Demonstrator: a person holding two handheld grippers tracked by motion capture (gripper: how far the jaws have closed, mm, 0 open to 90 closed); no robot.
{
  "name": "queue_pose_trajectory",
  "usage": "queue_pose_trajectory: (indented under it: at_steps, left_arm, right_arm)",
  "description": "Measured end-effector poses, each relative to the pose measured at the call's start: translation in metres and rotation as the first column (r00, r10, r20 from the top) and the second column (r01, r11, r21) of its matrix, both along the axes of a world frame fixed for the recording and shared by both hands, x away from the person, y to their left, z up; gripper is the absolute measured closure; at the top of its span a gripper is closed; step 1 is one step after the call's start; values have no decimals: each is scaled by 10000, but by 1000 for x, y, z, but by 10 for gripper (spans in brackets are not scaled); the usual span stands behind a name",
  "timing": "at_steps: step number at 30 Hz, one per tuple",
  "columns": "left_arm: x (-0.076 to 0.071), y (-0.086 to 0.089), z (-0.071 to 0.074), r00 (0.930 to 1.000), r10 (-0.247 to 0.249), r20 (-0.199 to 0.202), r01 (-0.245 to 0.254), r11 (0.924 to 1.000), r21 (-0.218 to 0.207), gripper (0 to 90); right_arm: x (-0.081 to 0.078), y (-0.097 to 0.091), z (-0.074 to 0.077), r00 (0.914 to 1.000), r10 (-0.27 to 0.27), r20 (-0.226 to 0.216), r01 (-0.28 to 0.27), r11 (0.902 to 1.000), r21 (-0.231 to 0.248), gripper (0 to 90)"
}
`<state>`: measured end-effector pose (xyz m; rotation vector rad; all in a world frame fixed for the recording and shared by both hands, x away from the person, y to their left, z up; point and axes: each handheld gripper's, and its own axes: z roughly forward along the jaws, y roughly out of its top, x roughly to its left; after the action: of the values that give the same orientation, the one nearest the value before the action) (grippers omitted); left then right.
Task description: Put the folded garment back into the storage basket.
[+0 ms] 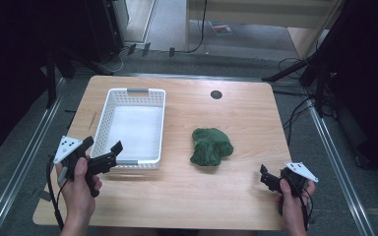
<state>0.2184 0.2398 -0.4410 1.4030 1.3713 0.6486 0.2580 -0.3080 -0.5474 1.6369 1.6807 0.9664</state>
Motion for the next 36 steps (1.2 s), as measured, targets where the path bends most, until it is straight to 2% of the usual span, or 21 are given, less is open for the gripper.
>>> queue_pose_trajectory:
  at_steps: [16,26,36]
  left_arm:
    - [23,-38,6,9977,-661,-143,663,9978,79,0]
    - [35,-69,12,9924,-1219,-160,1220,9925,62,0]
    - [43,-93,12,9885,-1487,-267,1490,9888,70,0]
  right_arm:
    - [0,0,0,10000,-39,-35,39,10000,37,67]
    - [0,0,0,10000,-8,-31,8,10000,30,67]
    - [0,-1,0,10000,-15,-56,15,10000,35,67]
